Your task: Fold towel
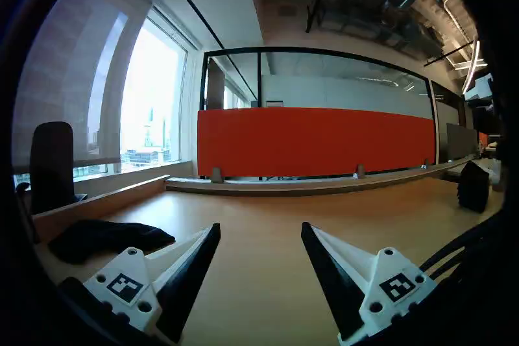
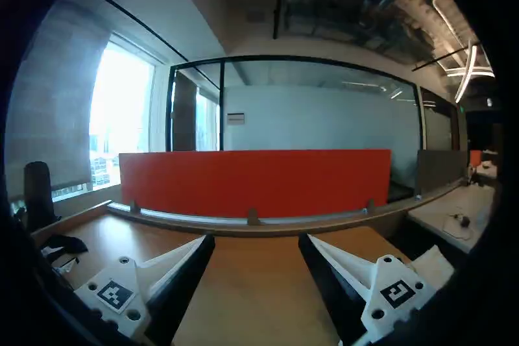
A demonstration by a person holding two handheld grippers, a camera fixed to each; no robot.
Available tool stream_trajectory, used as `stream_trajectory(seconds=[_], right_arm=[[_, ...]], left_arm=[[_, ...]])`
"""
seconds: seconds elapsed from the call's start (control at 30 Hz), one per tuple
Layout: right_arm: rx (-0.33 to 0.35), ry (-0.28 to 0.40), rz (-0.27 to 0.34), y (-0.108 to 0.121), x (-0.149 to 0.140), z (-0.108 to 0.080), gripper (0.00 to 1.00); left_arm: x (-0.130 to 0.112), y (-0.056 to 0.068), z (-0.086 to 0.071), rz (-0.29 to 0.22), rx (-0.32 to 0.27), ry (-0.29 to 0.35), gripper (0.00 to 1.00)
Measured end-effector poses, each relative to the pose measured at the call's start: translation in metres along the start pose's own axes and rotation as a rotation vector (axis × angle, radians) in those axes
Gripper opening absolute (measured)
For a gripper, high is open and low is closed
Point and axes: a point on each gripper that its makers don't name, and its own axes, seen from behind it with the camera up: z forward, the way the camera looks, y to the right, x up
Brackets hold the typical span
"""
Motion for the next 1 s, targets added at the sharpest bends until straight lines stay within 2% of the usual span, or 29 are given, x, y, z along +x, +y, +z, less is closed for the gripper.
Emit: stream_trajectory(seconds=[0.4, 0.8, 1.0], right_arm=[[-0.036, 0.039, 0.039, 0.021, -0.023, -0.001, 1.0], [-0.082, 0.064, 0.026, 0.046, -0.065, 0.0, 1.0], [-0.074, 0.074, 0.017, 0.05, -0.085, -0.001, 1.0]], left_arm=[[0.0, 0.0, -0.001, 0.0, 0.0, 0.0, 0.94], [0.001, 0.0, -0.001, 0.0, 0.0, 0.0, 0.94], [0.0, 0.0, 0.0, 0.0, 0.0, 0.0, 0.94]])
